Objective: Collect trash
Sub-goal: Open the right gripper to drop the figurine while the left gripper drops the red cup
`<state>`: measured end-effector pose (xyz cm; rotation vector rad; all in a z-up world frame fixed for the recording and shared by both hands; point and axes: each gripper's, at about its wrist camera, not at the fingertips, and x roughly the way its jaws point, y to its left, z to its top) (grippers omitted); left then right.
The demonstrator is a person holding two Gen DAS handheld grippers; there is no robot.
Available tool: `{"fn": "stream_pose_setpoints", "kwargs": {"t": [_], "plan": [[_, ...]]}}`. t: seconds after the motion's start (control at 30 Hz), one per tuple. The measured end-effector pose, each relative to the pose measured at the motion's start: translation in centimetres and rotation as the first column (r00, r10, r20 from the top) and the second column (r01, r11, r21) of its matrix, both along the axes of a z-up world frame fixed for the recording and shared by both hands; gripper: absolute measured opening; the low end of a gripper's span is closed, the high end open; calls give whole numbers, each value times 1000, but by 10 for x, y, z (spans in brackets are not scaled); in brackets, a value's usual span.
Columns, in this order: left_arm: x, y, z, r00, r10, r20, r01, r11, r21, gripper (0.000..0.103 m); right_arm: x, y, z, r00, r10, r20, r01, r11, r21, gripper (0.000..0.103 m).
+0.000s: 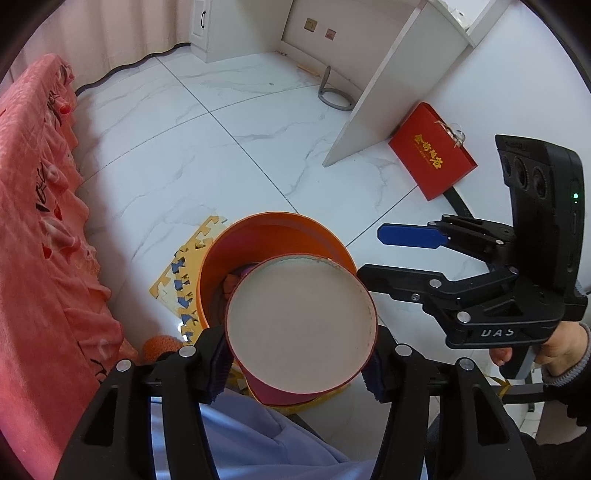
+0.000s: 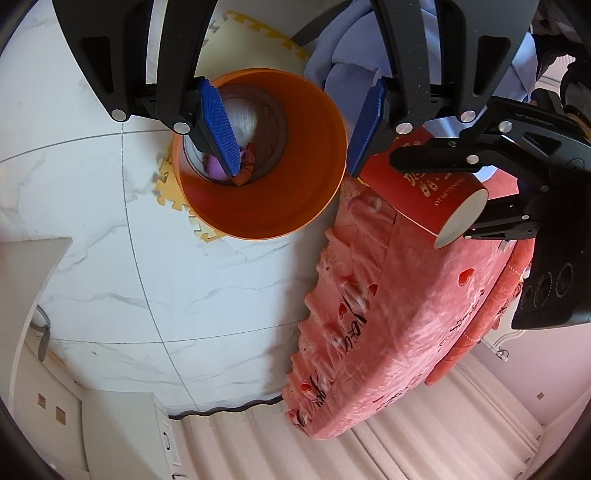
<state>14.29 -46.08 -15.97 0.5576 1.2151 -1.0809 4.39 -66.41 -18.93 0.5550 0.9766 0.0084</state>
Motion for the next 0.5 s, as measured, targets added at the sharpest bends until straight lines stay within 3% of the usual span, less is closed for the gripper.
{"fn": "stream_pose_setpoints", "kwargs": {"t": [0.07, 0.1, 0.5], "plan": [[0, -1, -2, 1000, 3, 15, -3, 1000, 10, 74, -1, -1, 0, 1000, -2, -1, 2, 1000, -1, 61], [-1, -1, -2, 1000, 2, 20, -3, 1000, 10, 76, -1, -1, 0, 1000, -2, -1, 2, 1000, -1, 61], [-1, 4, 2, 999, 21, 29, -22, 999, 24, 77, 2, 6, 8, 1000, 14, 14, -14, 1000, -1, 61]]}}
